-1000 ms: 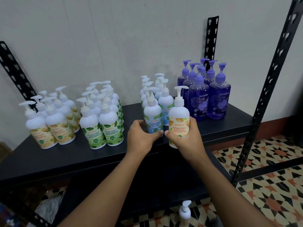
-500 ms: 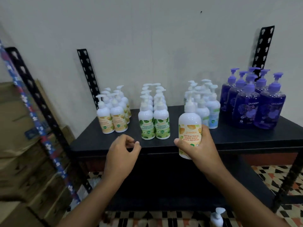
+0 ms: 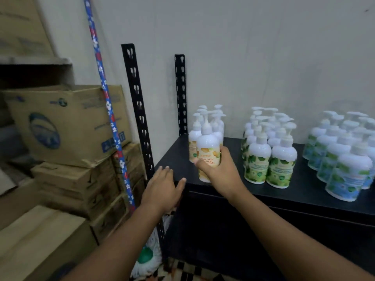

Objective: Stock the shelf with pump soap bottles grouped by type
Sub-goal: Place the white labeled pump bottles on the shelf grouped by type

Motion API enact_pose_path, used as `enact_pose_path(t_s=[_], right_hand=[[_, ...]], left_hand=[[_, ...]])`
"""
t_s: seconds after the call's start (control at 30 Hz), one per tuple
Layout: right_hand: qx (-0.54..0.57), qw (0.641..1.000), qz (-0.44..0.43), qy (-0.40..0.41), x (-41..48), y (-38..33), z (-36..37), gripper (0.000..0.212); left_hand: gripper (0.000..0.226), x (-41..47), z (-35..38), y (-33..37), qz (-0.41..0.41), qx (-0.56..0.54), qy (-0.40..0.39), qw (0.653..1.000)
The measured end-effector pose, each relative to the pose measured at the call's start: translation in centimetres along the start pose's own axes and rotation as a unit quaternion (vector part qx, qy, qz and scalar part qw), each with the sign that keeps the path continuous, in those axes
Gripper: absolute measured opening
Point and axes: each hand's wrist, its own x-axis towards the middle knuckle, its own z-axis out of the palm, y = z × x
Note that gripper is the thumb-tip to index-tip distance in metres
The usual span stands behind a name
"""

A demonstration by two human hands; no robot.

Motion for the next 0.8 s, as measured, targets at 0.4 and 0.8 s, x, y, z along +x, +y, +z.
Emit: enact_pose_path(t_s=[0.4, 0.8], right_hand=[[-0.072, 0.996, 0.005, -0.045, 2.1, 2.6, 1.9, 0.062], [-0.091, 0.993, 0.049, -0.058, 2.8, 4.0, 1.2, 0.062]], left_hand=[[0.071, -0.6, 1.7, -1.7, 0.063, 0.057, 0.048, 0.995], [0.064, -0.8, 1.9, -0.9, 0.039, 0.117, 0.053, 0.991]])
